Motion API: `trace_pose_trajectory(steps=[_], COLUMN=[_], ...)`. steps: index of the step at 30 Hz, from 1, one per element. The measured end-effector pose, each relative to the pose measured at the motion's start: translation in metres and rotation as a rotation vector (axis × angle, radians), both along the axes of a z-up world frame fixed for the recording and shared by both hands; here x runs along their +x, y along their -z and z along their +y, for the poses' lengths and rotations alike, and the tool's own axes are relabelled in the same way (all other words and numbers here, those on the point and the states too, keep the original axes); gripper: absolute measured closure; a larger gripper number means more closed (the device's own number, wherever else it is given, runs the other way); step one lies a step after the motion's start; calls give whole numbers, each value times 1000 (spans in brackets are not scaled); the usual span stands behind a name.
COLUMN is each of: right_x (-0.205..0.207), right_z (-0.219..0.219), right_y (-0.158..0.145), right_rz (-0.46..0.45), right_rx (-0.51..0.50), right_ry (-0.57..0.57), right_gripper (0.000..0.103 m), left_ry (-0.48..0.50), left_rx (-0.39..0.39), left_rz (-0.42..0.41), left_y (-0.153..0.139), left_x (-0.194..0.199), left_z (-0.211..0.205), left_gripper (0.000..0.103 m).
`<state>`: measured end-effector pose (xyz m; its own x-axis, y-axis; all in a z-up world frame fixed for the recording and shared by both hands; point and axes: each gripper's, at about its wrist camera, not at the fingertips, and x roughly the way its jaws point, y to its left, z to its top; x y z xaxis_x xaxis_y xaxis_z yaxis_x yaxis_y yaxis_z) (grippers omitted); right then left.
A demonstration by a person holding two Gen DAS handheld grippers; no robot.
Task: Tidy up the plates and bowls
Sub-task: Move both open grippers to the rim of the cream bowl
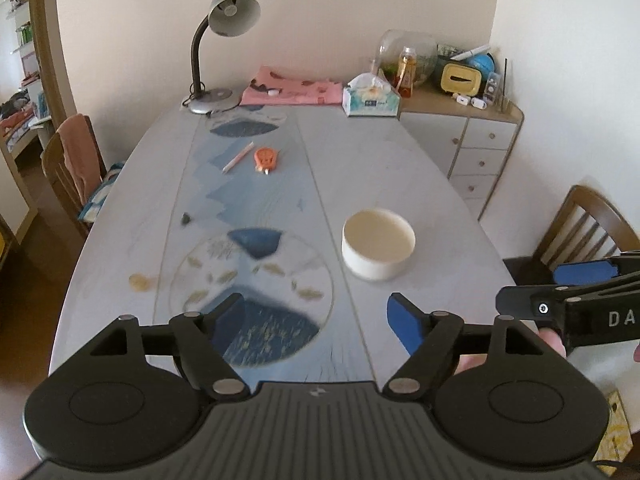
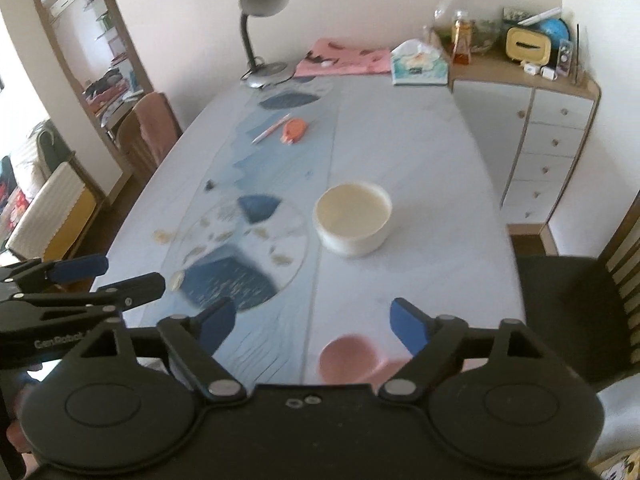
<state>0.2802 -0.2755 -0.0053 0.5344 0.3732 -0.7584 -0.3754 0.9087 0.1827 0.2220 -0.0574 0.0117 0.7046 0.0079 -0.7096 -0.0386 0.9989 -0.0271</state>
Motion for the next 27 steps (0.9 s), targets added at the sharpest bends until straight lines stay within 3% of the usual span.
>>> trace_pose_trajectory(steps=[3, 12, 27], right_x=[26, 112, 199], right_z=[-8, -27, -15], right_y=[2, 27, 89], right_rz=[-17, 23, 156], right_rx=[-10, -11, -50], right_ry=[10, 36, -1], right_gripper=[7, 7, 15], left_ry=[-16, -33, -89], left_rx=[9, -5, -23], left_rz=[-3, 34, 192], left_y=[1, 23, 92], left_x=[28, 115, 213], left_z=[-9, -29, -37], left_gripper=[25, 25, 25])
